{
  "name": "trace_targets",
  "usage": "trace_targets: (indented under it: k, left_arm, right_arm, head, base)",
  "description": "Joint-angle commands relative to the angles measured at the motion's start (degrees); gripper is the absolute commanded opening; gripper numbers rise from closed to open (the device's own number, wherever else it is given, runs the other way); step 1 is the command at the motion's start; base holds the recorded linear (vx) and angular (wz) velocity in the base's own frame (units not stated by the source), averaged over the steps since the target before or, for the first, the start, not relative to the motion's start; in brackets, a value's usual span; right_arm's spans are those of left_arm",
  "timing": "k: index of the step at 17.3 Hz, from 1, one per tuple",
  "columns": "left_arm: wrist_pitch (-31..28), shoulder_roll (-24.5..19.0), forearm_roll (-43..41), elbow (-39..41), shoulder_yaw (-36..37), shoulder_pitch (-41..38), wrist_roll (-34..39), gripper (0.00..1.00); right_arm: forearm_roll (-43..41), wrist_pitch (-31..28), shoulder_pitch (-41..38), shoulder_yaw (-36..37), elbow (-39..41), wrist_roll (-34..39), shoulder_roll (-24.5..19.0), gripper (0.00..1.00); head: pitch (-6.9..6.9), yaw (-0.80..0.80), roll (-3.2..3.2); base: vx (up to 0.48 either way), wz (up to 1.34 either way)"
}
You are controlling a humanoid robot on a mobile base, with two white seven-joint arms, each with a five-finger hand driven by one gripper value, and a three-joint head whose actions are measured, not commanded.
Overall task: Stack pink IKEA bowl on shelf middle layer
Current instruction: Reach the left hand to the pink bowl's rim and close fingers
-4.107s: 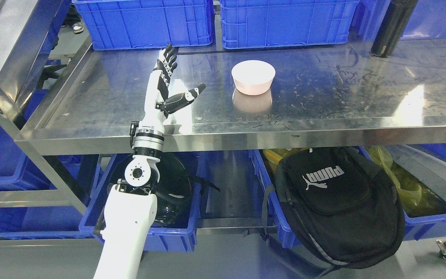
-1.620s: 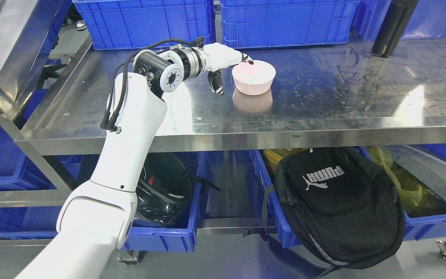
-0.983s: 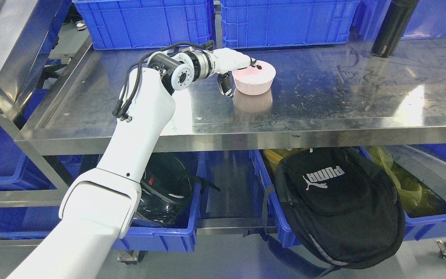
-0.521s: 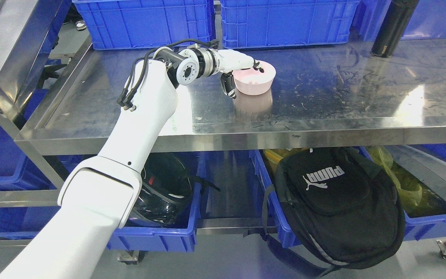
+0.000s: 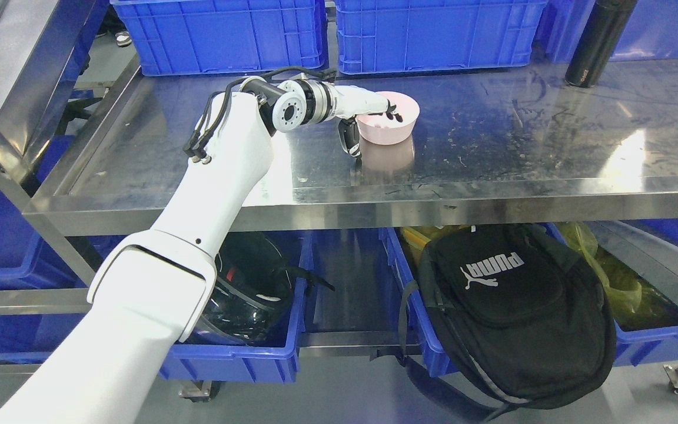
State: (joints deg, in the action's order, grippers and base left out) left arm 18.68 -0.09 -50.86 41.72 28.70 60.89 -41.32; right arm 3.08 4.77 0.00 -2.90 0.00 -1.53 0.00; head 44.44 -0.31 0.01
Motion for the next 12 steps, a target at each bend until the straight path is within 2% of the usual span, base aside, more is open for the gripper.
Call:
trace_targets:
  k: [1, 7, 12]
  left_arm:
    - [0.7, -0.9, 1.5, -3.6, 2.8, 0.2, 0.2, 0.82]
    - [0.8, -0.9, 0.8, -4.0, 3.7, 0.2, 0.2, 0.7]
    - [0.7, -0.9, 0.8, -4.7, 4.3, 0.2, 0.1, 0.54]
  right_arm:
    - [0.0, 0.0, -1.3, 0.0, 1.0, 0.0, 1.0, 1.0]
    - [0.0, 0.0, -1.3, 0.0, 1.0, 0.0, 1.0, 1.0]
    - [0.0, 0.0, -1.3, 0.0, 1.0, 0.0, 1.0, 1.0]
  head:
    - [0.0, 0.0, 0.0]
    - [0.0, 0.0, 0.0]
    - [0.0, 0.0, 0.0]
  base:
    - [0.0, 0.0]
    - [0.0, 0.01]
    - [-0.002, 0.0]
